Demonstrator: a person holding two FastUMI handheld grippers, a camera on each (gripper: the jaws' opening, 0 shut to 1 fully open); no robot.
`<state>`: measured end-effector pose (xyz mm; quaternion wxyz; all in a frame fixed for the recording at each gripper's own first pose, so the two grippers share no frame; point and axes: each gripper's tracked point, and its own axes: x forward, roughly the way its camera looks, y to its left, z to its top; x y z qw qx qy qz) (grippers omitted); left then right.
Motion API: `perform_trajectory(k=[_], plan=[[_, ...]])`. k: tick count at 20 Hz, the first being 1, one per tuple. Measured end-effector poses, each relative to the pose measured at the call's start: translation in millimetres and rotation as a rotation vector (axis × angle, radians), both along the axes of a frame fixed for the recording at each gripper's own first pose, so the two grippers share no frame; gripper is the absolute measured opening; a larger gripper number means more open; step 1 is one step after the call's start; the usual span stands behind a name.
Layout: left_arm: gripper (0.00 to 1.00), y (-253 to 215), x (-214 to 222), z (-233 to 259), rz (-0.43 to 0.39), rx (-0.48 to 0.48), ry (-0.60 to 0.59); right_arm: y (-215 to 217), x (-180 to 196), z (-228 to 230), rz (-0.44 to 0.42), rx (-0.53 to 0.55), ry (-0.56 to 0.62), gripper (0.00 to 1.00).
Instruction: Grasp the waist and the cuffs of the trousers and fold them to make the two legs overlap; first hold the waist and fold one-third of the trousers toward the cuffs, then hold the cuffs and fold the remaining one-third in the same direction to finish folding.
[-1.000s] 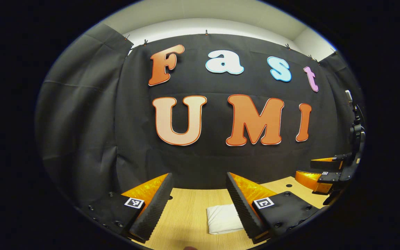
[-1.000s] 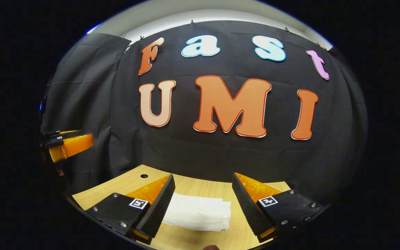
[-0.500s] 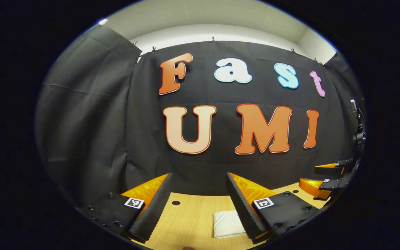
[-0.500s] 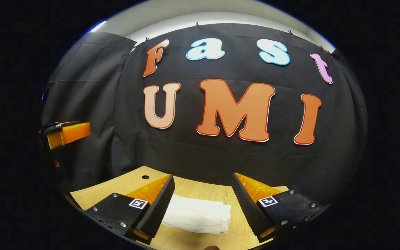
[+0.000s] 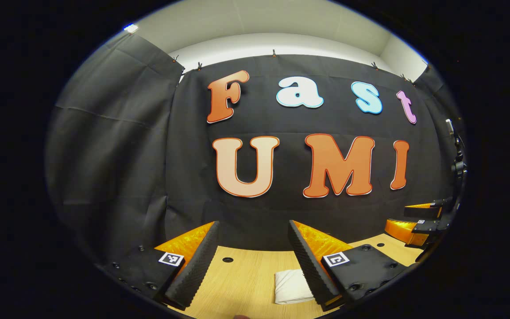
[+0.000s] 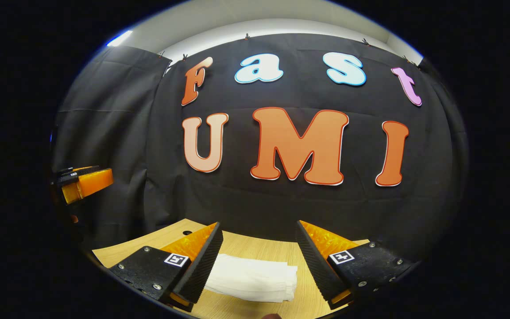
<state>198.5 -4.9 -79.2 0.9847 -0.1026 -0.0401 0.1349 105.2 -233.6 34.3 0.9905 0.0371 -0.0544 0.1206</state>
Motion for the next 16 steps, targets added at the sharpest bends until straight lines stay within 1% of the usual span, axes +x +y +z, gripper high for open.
perform_trajectory(k=[3,5,9,12,16], plan=[[0.98,0,2,2,-0.006,0.005,-0.014,5,-6,-2,-0.001,-0.015,-0.002,0.99],[0.96,0,3,3,-0.019,0.016,-0.024,5,-12,-3,-0.021,-0.026,0.0,0.99],[0.96,-2,6,7,-0.052,0.036,-0.048,3,-24,5,-0.059,0.007,-0.001,0.99],[0.96,-5,11,12,-0.082,0.044,-0.068,-6,-37,11,-0.093,0.035,-0.014,0.99],[0.96,-14,17,18,-0.125,0.051,-0.099,-32,-50,12,-0.162,0.034,-0.023,0.99]])
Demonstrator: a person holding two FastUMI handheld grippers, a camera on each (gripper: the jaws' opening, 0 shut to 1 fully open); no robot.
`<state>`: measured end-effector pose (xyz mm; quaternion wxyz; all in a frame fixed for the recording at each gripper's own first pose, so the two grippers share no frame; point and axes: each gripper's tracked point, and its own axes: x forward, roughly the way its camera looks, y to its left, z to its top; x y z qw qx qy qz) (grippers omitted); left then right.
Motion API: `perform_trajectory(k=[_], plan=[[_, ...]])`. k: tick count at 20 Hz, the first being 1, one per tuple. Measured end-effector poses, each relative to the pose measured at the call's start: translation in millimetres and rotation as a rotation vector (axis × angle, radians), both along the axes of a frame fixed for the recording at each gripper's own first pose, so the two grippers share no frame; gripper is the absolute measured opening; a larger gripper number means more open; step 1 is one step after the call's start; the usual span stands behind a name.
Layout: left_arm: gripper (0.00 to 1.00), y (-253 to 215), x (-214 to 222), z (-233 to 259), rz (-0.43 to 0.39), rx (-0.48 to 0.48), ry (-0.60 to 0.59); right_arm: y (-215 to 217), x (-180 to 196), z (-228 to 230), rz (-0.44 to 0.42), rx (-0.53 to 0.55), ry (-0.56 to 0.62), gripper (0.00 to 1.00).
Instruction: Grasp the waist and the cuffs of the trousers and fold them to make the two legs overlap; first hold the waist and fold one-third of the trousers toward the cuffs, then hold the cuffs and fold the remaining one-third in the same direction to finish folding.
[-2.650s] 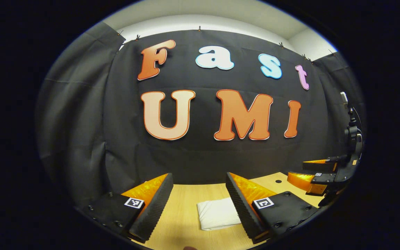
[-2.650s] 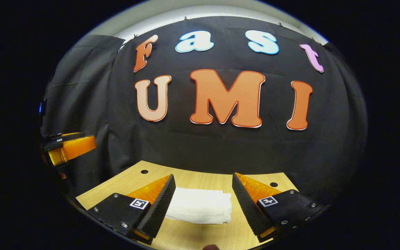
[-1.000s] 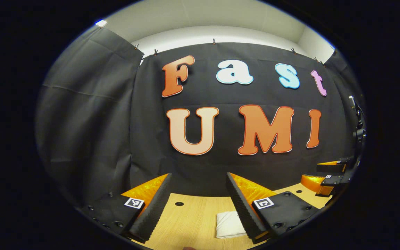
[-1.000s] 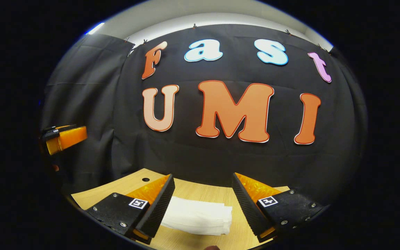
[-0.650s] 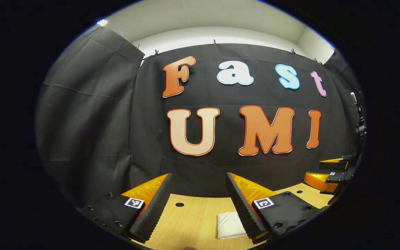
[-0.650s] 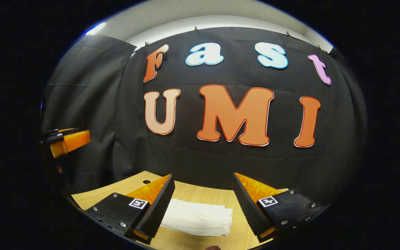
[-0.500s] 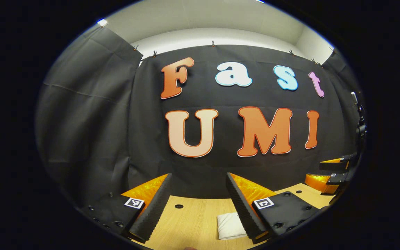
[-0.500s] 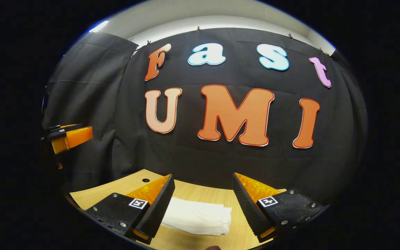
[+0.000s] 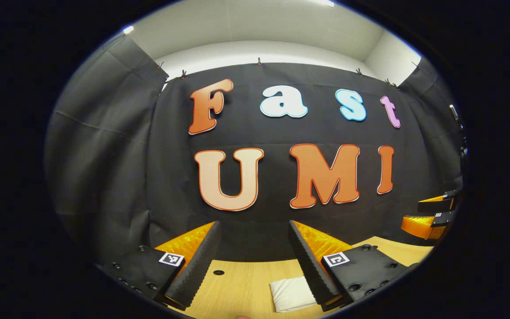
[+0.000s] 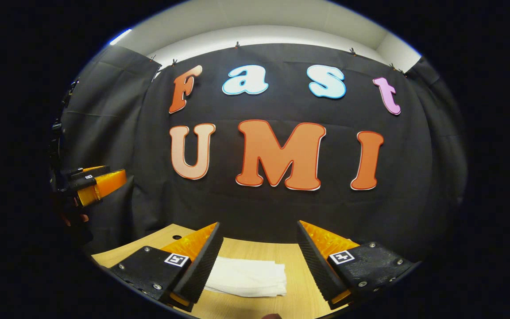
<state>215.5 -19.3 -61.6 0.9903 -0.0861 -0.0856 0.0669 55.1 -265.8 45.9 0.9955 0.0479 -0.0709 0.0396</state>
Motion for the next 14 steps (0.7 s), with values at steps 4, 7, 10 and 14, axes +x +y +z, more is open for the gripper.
perform_trajectory(k=[4,7,10,14], plan=[[0.96,-9,4,2,-0.042,0.009,-0.004,-22,-9,4,-0.061,-0.003,-0.012,0.99],[1.0,-9,5,4,-0.051,0.021,-0.016,-31,-12,3,-0.083,0.002,-0.013,0.99],[0.96,-15,4,1,-0.068,0.016,-0.008,-32,-11,3,-0.086,-0.008,-0.022,0.99],[0.98,-12,5,2,-0.06,0.028,-0.013,-25,-9,0,-0.068,-0.038,-0.021,0.99]])
